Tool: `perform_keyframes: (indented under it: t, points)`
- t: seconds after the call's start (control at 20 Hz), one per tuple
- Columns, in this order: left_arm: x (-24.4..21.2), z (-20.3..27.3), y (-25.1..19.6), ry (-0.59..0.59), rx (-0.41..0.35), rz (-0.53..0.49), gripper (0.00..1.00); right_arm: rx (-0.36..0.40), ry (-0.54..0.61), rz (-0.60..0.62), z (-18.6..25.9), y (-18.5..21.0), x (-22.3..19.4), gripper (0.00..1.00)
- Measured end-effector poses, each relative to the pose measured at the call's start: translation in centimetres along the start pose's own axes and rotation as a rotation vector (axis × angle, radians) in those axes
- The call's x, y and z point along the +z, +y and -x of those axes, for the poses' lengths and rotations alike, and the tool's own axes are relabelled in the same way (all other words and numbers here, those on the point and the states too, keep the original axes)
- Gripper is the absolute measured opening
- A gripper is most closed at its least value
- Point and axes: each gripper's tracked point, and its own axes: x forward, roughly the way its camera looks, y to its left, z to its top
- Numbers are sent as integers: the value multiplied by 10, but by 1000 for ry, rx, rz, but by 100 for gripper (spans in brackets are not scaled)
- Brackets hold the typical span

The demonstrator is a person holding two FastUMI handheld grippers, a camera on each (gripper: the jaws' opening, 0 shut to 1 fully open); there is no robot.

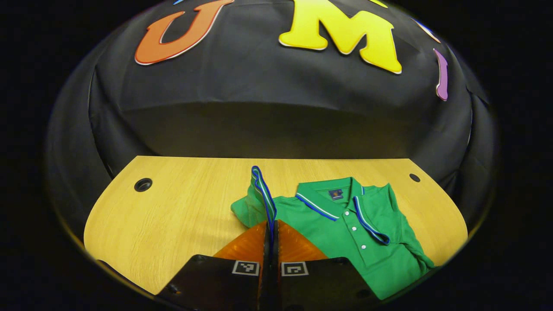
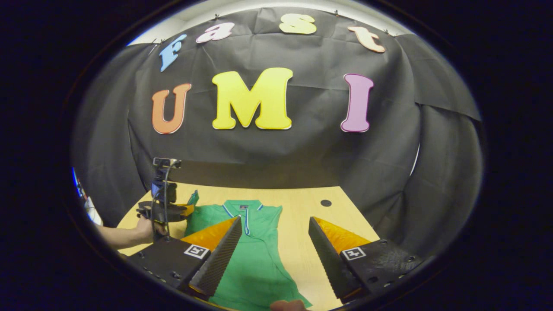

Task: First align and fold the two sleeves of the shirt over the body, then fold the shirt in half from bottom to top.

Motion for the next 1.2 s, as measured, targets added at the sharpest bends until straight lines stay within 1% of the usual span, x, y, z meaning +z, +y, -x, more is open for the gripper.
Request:
perform_keyframes:
  t: [0.15, 0.25, 0.3, 0.35, 0.4, 0.45, 0.5, 0.55, 0.6, 0.7, 0.8, 0.85, 0.9, 1.05, 1.2]
  points:
    - [-2, -14, -37, 31, -4, -22, 6, -36, -19, -11, 9, -20, 4, 95]
    - [-4, -22, -61, 40, -11, -9, 7, -64, -11, -20, 15, -33, 1, 97]
    - [-7, -25, -71, 44, -15, -2, 9, -74, -6, -27, 18, -38, -1, 95]
    - [-8, -27, -79, 46, -20, 3, 10, -84, -4, -36, 19, -45, -3, 98]
    - [-8, -30, -87, 47, -25, 6, 12, -90, -4, -43, 20, -49, -2, 95]
    - [-9, -31, -93, 44, -34, 10, 13, -91, -4, -50, 20, -52, -3, 95]
    - [-8, -31, -101, 48, -56, 19, 18, -90, 2, -55, 20, -54, -5, 98]
    - [-9, -28, -108, 48, -71, 26, 24, -85, 11, -62, 18, -55, -8, 98]
    - [-8, -25, -109, 42, -70, 27, 50, -74, 16, -72, 18, -54, -10, 95]
    - [2, -16, -105, 10, -45, 33, 100, -57, 22, -77, 15, -52, -12, 95]
    - [15, 2, -99, -30, -20, 33, 100, -18, 9, -66, 13, -45, -8, 96]
    - [22, 12, -93, -49, 0, 25, 100, 11, -4, -55, 12, -40, -5, 95]
    - [29, 25, -90, -67, 17, 21, 100, 36, -18, -38, 11, -35, -2, 95]
    - [49, 75, -87, -119, 43, 20, 100, 94, -37, 12, 4, -28, 2, 96]
    - [61, 134, -84, -173, 62, 24, 100, 142, -28, 37, -3, -22, 1, 95]
